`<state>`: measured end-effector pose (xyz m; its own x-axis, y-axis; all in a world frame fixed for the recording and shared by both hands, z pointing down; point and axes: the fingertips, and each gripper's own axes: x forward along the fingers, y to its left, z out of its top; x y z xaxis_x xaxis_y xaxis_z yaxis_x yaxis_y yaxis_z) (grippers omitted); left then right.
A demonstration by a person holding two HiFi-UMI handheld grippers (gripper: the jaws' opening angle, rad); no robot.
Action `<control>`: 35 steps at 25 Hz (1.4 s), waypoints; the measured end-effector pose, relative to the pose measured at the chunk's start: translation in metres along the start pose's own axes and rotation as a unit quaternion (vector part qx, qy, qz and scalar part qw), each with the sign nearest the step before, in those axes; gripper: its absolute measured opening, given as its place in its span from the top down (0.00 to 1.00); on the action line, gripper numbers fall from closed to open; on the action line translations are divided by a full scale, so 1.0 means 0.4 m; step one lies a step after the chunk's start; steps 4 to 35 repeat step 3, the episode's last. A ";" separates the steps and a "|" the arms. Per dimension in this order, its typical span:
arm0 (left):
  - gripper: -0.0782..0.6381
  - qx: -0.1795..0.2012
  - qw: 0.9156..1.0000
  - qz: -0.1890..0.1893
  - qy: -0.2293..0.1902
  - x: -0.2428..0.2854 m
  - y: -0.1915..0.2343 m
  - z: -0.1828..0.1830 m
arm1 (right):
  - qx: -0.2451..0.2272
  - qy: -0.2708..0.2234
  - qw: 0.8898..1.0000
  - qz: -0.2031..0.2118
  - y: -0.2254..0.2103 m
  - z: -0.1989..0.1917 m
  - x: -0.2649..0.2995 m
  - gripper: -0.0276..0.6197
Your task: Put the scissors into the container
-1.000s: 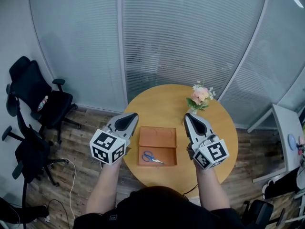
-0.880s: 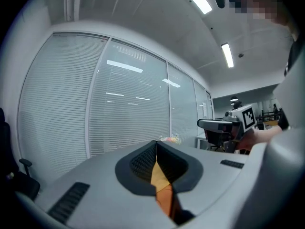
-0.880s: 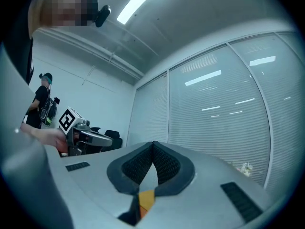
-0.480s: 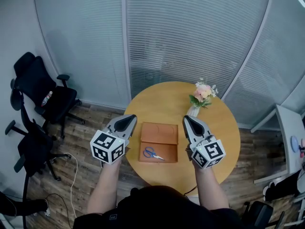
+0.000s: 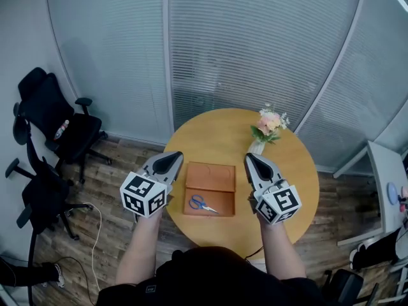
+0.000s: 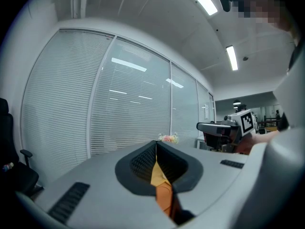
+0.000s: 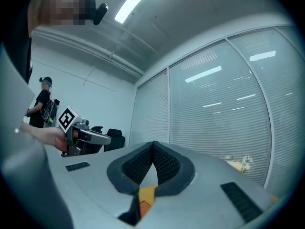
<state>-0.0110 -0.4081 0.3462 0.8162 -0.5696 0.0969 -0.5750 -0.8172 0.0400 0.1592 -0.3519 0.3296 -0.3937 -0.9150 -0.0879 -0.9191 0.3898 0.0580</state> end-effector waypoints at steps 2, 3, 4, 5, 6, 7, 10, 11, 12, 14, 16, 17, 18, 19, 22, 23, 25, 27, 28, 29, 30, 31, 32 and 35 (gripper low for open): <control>0.87 0.001 1.000 -0.001 -0.001 0.003 -0.005 0.004 | -0.001 -0.001 1.000 0.000 -0.003 0.002 -0.003 0.91; 0.87 0.001 1.000 -0.002 -0.002 0.004 -0.007 0.007 | -0.001 -0.001 1.000 0.000 -0.004 0.004 -0.004 0.90; 0.87 0.001 1.000 -0.002 -0.002 0.004 -0.007 0.007 | -0.001 -0.001 1.000 0.000 -0.004 0.004 -0.004 0.90; 0.87 0.001 1.000 -0.002 -0.002 0.004 -0.007 0.007 | -0.001 -0.001 1.000 0.000 -0.004 0.004 -0.004 0.90; 0.87 0.001 1.000 -0.002 -0.002 0.004 -0.007 0.007 | -0.001 -0.001 1.000 0.000 -0.004 0.004 -0.004 0.90; 0.87 0.001 1.000 -0.002 -0.002 0.004 -0.007 0.007 | -0.001 -0.001 1.000 0.000 -0.004 0.004 -0.004 0.90; 0.87 0.001 1.000 -0.002 -0.002 0.004 -0.007 0.007 | -0.001 -0.001 1.000 0.000 -0.004 0.004 -0.004 0.90; 0.87 0.001 1.000 -0.002 -0.002 0.004 -0.007 0.007 | -0.001 -0.001 1.000 0.000 -0.004 0.004 -0.004 0.90; 0.87 0.001 1.000 -0.002 -0.002 0.004 -0.007 0.007 | -0.001 -0.001 1.000 0.000 -0.004 0.004 -0.004 0.90; 0.87 0.001 1.000 -0.002 -0.002 0.004 -0.007 0.007 | -0.001 -0.001 1.000 0.000 -0.004 0.004 -0.004 0.90; 0.87 0.001 1.000 -0.002 -0.002 0.004 -0.007 0.007 | -0.001 -0.001 1.000 0.000 -0.004 0.004 -0.004 0.90; 0.87 0.001 1.000 -0.002 -0.002 0.004 -0.007 0.007 | -0.001 -0.001 1.000 0.000 -0.004 0.004 -0.004 0.90; 0.87 0.001 1.000 -0.002 -0.002 0.004 -0.007 0.007 | -0.001 -0.001 1.000 0.000 -0.004 0.004 -0.004 0.90; 0.87 0.001 1.000 -0.002 -0.002 0.004 -0.007 0.007 | -0.001 -0.001 1.000 0.000 -0.004 0.004 -0.004 0.90; 0.87 0.001 1.000 -0.002 -0.002 0.004 -0.007 0.007 | -0.001 -0.001 1.000 0.000 -0.004 0.004 -0.004 0.90; 0.87 0.001 1.000 -0.002 -0.002 0.004 -0.007 0.007 | -0.001 -0.001 1.000 0.000 -0.004 0.004 -0.004 0.90; 0.87 0.001 1.000 -0.002 -0.002 0.004 -0.007 0.007 | -0.001 -0.001 1.000 0.000 -0.004 0.004 -0.004 0.90; 0.87 0.001 1.000 -0.002 -0.002 0.004 -0.007 0.007 | -0.001 -0.001 1.000 0.000 -0.004 0.004 -0.004 0.90; 0.87 0.001 1.000 -0.002 -0.002 0.004 -0.007 0.007 | -0.001 -0.001 1.000 0.000 -0.004 0.004 -0.004 0.90; 0.87 0.001 1.000 -0.002 -0.002 0.004 -0.007 0.007 | -0.001 -0.001 1.000 0.000 -0.004 0.004 -0.004 0.90; 0.87 0.001 1.000 -0.002 -0.002 0.004 -0.007 0.007 | -0.001 -0.001 1.000 0.000 -0.004 0.004 -0.004 0.90; 0.87 0.001 1.000 -0.002 -0.002 0.004 -0.007 0.007 | -0.001 -0.001 1.000 0.000 -0.004 0.004 -0.004 0.90; 0.87 0.001 1.000 -0.002 -0.002 0.004 -0.007 0.007 | -0.001 -0.001 1.000 0.000 -0.004 0.004 -0.004 0.90; 0.87 0.001 1.000 -0.002 -0.002 0.004 -0.007 0.007 | -0.001 -0.001 1.000 0.000 -0.004 0.004 -0.004 0.90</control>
